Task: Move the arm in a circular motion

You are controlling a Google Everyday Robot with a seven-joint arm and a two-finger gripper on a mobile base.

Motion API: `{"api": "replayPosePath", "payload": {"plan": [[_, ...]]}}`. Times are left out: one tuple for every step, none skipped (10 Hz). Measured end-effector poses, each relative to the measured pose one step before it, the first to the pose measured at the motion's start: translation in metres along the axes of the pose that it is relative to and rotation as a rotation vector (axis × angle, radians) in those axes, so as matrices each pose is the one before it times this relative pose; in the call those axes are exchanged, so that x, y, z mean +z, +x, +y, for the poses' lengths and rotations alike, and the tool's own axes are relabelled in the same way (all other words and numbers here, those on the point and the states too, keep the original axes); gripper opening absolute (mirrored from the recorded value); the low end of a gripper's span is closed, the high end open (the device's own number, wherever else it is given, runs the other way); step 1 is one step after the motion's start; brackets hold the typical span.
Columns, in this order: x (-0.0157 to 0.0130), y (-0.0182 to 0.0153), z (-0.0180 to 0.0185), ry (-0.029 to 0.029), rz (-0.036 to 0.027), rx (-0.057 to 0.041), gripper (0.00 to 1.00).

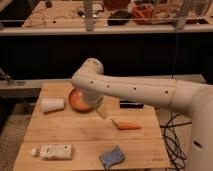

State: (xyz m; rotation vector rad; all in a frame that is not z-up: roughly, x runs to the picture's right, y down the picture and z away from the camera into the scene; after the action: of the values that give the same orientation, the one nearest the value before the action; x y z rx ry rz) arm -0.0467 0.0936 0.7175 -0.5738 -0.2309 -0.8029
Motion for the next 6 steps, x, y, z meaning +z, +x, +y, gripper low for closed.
{"api": "replayPosePath", "payload": {"plan": [[0.00049, 0.00398, -0.00252, 0.00164, 0.00434, -0.01131, 0.80], [0.00087, 0.00920, -0.00182, 0.00358, 0.00496, -0.01591, 0.80], [0.00093, 0.00357, -0.00020, 0.00038, 0.00112, -0.00308, 0.80], [0.00044, 0.00266, 0.00056, -0.00156, 0.00126, 0.00181, 0.80], [0.00050, 0.00298, 0.00134, -0.00131, -0.00187, -0.00401, 0.80], [0.00019, 0.00351, 0.00192, -0.00055, 0.00253, -0.00180, 0.80]]}}
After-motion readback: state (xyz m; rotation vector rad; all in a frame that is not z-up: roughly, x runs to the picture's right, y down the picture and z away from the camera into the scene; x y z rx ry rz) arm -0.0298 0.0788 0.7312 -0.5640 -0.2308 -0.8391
